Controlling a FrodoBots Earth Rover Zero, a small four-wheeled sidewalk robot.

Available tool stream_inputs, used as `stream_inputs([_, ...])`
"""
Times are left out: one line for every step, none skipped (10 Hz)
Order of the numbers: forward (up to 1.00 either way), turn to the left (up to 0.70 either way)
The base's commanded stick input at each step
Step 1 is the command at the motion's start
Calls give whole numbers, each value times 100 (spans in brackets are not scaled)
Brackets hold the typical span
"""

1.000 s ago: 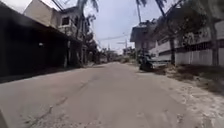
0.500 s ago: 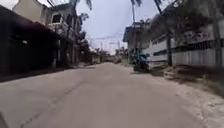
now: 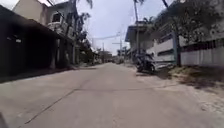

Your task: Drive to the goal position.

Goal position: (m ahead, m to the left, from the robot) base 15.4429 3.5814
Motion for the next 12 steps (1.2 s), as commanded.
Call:
stream_inputs([100, 0])
stream_inputs([100, 0])
stream_inputs([100, 0])
stream_inputs([100, -3])
stream_inputs([100, -9])
stream_inputs([100, -27])
stream_inputs([100, -31])
stream_inputs([100, -26])
stream_inputs([100, -17])
stream_inputs([100, -8])
stream_inputs([100, 0])
stream_inputs([100, 0])
